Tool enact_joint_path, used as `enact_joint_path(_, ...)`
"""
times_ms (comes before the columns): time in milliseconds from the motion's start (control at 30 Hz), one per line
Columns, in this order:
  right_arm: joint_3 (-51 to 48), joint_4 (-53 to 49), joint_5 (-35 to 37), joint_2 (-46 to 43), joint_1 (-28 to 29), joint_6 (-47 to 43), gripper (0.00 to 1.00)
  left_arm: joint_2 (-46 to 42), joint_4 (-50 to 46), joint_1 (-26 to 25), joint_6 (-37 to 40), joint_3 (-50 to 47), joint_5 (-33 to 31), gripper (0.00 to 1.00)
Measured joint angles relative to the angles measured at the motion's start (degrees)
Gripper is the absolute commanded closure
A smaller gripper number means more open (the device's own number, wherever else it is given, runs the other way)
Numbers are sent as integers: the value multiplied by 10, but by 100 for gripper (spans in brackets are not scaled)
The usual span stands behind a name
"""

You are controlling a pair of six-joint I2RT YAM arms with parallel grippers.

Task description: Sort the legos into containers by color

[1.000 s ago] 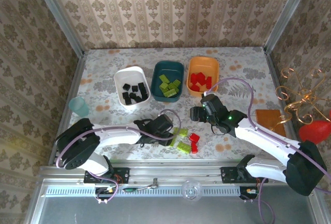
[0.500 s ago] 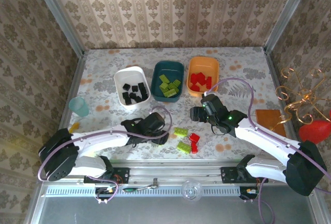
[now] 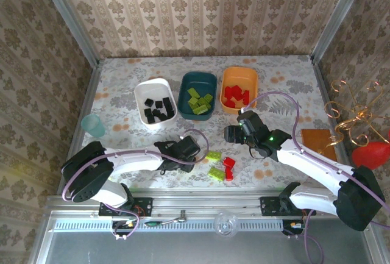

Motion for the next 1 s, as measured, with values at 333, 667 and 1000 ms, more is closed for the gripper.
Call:
enact_joint_path(333, 0, 0, 0, 1, -1, 0, 22, -24, 9, 2, 3, -1, 0, 63)
enact_joint_path(667, 0, 0, 0, 3, -2, 1, 22, -37, 25, 140, 72, 175, 48, 61)
enact_joint_path(1000, -17, 2, -5, 18, -2, 2, 22, 215, 41, 259, 112, 418, 115, 57)
